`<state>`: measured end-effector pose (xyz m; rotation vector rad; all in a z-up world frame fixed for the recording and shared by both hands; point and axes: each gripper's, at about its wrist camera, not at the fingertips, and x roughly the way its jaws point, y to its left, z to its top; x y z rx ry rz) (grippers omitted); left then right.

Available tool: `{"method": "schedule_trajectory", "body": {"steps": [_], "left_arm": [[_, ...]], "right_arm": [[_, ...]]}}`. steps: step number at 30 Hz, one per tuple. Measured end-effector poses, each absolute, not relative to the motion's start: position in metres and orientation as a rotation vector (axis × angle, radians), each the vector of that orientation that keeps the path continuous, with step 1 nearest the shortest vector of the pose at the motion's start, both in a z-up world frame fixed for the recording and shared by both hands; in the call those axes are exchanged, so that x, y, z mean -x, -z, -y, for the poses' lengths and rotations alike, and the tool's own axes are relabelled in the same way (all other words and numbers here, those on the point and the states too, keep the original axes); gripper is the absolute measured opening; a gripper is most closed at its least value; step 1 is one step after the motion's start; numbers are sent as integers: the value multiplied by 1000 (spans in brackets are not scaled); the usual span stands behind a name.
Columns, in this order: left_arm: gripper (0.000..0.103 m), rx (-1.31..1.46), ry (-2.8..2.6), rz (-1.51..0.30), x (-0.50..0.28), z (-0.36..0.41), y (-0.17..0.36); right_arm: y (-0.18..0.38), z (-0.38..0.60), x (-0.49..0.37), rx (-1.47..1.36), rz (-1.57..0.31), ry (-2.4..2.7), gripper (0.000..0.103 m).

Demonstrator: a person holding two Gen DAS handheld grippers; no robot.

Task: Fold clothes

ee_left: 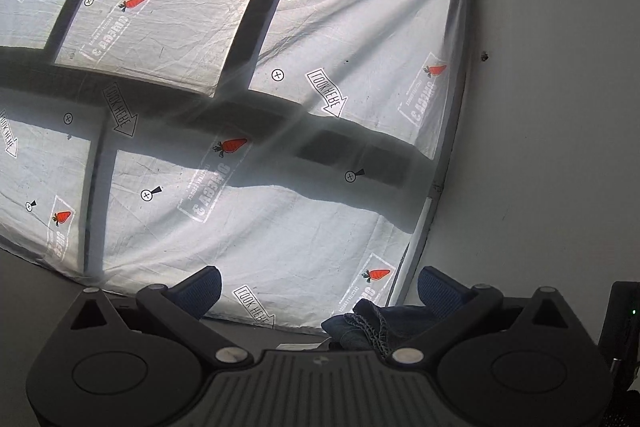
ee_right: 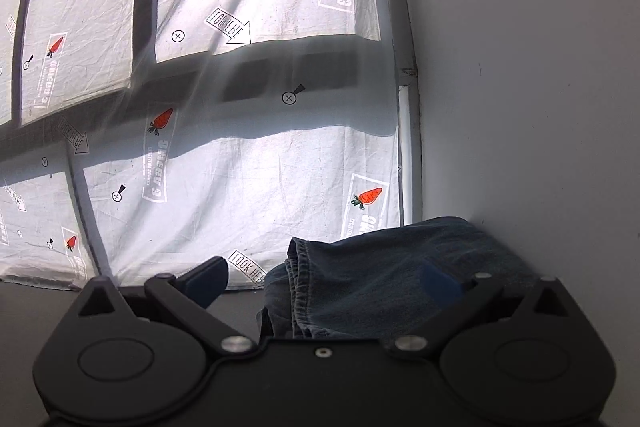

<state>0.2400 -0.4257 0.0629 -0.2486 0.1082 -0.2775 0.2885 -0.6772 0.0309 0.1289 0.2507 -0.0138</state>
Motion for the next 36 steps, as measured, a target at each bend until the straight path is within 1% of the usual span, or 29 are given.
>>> {"method": "schedule_trajectory", "body": {"steps": [6, 11, 15, 21, 28, 32, 36], "left_arm": [[103, 183, 269, -117, -201, 378, -83], [103, 178, 245, -165, -181, 319, -81], [103, 109, 201, -211, -168, 264, -74], [103, 144, 149, -309, -143, 168, -57], [103, 95, 110, -406, -113, 77, -42], [103, 59, 93, -459, -100, 38, -32], [103, 52, 114, -501, -86, 18, -18]], "right_arm": [[-35, 610, -237, -99, -249, -59, 103], [-35, 539, -205, -104, -261, -78, 103], [-33, 479, -189, -113, -266, -59, 103], [-27, 382, -163, -89, -319, -67, 103], [-20, 286, -132, -75, -409, -64, 103], [-11, 250, -113, -92, -473, -65, 103], [-11, 224, -92, -40, -497, -41, 103]]}}
